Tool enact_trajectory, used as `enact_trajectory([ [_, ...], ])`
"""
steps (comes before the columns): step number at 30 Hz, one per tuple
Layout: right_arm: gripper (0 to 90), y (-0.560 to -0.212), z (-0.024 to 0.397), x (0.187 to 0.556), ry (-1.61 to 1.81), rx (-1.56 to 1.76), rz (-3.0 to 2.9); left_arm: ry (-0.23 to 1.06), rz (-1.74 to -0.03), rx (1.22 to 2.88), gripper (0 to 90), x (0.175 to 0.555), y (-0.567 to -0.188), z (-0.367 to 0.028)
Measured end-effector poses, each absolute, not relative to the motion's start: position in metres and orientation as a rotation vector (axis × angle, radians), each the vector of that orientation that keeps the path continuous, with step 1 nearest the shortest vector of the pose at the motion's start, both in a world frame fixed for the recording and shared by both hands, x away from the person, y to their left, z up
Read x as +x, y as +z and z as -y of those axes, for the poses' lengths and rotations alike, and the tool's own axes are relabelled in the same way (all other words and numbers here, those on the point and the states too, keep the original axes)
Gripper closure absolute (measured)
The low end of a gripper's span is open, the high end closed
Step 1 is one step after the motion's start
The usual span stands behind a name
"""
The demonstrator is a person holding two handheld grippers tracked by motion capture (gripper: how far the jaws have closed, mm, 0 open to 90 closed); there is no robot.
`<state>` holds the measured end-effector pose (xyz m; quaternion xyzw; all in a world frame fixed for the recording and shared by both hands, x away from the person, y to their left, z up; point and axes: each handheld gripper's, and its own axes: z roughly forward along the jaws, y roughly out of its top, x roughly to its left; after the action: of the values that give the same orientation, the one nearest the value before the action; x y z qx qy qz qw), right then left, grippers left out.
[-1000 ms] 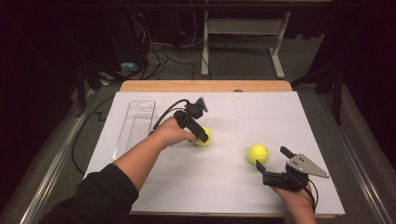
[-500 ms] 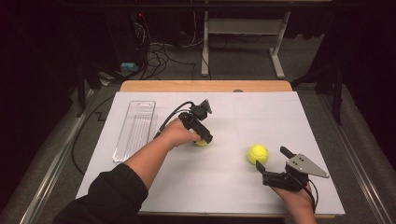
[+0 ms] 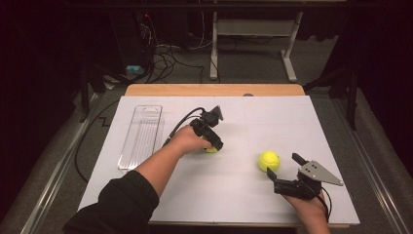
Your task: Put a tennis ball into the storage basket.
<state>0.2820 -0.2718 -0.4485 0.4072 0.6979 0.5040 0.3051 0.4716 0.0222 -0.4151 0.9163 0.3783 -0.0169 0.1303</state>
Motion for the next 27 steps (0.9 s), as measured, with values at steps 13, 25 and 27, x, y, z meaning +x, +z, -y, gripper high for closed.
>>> enact_trajectory([
  [13, 0.0, -0.448, 0.2718, 0.2818, 1.336, 1.075, -1.846, -0.088, -1.106, 2.651, 21.7, 0.4731, -0.4169, -0.0239],
  [25, 0.0, -0.4478, 0.2717, 0.2817, 1.336, 1.076, -1.846, -0.1, -1.093, 2.68, 26.5, 0.4716, -0.4171, -0.0226],
  [27, 0.0, -0.4477, 0.2717, 0.2816, 1.336, 1.076, -1.845, -0.104, -1.091, 2.681, 26.6, 0.472, -0.4171, -0.0228],
])
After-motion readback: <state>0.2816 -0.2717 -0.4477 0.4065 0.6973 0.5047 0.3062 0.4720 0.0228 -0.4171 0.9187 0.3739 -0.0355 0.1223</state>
